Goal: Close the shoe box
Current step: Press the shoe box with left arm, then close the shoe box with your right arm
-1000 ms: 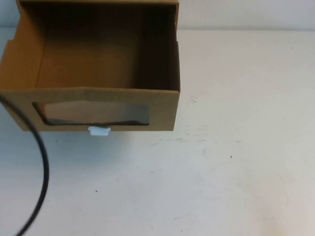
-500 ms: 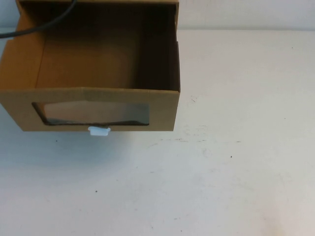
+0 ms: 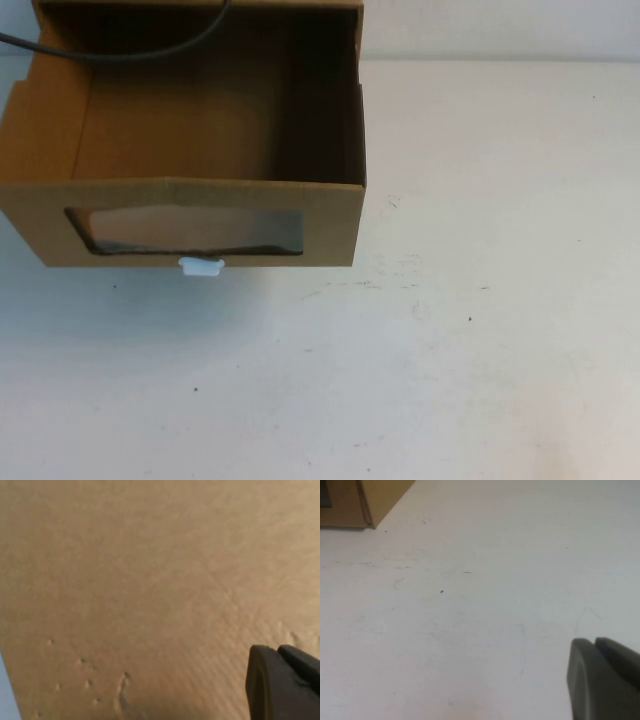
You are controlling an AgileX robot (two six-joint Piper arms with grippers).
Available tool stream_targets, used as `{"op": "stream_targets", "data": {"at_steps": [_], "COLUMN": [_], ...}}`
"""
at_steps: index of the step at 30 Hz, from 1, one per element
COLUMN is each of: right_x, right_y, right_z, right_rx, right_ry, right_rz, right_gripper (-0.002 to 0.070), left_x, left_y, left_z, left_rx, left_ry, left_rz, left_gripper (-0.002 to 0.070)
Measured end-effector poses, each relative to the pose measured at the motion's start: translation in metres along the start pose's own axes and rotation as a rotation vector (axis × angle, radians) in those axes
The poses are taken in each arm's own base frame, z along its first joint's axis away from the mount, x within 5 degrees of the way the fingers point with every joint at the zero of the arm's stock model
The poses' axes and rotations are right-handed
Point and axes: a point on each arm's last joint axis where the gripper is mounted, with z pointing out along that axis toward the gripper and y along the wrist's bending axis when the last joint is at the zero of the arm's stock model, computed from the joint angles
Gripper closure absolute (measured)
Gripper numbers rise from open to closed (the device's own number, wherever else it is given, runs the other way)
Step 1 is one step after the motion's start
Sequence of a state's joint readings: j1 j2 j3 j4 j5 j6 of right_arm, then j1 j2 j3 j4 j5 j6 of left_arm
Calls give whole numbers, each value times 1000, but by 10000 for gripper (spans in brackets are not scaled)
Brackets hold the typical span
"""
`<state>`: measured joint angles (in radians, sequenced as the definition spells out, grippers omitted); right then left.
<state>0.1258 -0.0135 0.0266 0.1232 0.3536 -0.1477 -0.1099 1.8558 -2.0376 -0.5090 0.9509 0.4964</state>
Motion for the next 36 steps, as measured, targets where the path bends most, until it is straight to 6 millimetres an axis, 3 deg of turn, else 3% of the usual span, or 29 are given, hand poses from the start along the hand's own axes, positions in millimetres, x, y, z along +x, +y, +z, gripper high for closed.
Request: {"op": "stream_targets", "data": {"at_steps": [4, 13, 18, 23, 28, 36], "right_x": [-5, -29, -32, -41, -82, -151], "right_y": [1, -3, -6, 9, 26, 31], "right_z": [0, -5, -6, -10, -11, 33], "right_rx": [-16, -69, -66, -194, -314, -387], "right_ry": [-56, -328, -371, -220, 86, 556], "right_rz": [71, 603, 709, 711, 589, 328], "right_gripper": [687, 687, 687, 687, 687, 687], "left_x": [4, 7, 9, 8, 9, 8], "left_y": [3, 4, 6, 6, 7, 7], "left_z": [7, 11, 17, 17, 18, 18], "left_rx": [-12, -12, -9, -10, -11, -14], "left_ry": [22, 44, 53, 51, 53, 47], "left_rz": [13, 29, 29, 30, 32, 32], "left_gripper": [680, 680, 680, 680, 680, 680]}}
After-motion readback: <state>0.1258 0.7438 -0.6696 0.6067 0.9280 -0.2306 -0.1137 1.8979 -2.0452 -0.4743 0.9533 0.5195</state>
